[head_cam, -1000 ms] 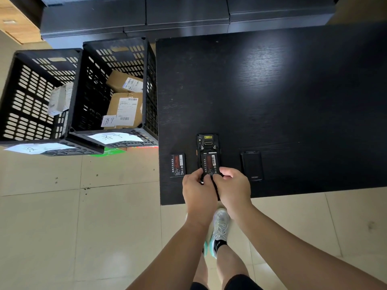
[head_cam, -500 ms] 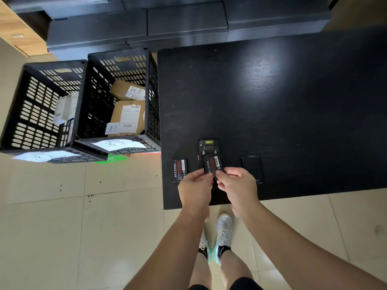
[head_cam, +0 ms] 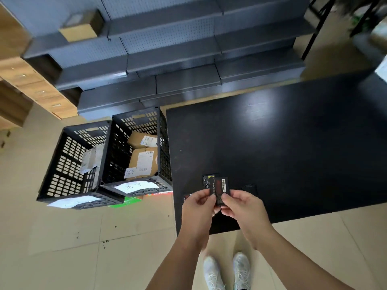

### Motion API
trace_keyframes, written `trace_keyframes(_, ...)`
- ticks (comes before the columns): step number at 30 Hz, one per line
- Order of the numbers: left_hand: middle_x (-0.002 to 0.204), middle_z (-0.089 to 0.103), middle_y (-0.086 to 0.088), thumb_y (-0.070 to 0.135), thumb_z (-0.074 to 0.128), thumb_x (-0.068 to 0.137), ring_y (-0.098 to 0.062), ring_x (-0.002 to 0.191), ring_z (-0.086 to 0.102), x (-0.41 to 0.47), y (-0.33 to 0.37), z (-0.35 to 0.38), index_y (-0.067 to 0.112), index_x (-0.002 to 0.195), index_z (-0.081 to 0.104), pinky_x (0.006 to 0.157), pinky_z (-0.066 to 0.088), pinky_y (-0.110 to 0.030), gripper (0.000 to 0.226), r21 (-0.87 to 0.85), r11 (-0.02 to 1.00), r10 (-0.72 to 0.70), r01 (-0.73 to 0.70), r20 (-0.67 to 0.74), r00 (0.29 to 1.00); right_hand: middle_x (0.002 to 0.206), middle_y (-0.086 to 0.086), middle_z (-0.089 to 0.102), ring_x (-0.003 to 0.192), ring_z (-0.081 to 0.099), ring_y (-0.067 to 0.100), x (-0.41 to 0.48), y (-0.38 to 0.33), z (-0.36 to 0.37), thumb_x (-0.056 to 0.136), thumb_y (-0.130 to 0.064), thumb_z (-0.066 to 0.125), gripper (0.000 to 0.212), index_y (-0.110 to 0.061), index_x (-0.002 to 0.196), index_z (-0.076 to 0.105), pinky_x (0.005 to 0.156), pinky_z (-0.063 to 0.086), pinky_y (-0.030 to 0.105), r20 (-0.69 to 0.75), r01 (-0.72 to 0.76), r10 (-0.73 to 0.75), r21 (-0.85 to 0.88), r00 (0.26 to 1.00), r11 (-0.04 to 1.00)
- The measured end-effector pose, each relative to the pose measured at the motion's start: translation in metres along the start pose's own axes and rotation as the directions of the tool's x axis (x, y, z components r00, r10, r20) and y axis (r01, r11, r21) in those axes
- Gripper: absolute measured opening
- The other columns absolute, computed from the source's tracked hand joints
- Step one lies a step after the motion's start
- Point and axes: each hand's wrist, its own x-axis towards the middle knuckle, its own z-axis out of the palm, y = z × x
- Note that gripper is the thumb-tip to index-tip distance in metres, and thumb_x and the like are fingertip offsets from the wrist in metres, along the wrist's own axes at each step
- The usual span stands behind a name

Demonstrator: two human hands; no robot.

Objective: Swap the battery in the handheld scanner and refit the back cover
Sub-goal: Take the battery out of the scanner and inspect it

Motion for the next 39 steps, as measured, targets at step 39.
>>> trace_keyframes(39, 0.104, 0.077, -0.015, 0.003, 0.061, 0.095, -0.026, 0.098, 0.074, -0.227, -0.060, 0.595, 0.002, 0.112, 0.069, 0.084, 0.059, -0.032, 0.019, 0.238, 0.958, -0.124, -0.161, 0.848, 0.515, 0.093, 0.007, 0.080, 0.087, 0.076, 0.025, -0.178, -0.115, -0.576, 0.086, -0.017, 0.075, 0.010, -0.017, 0.094, 0.080, 0.075, 0.058, 0.034, -0.794, 0.573, -0.173, 0.250, 0.583, 0.781)
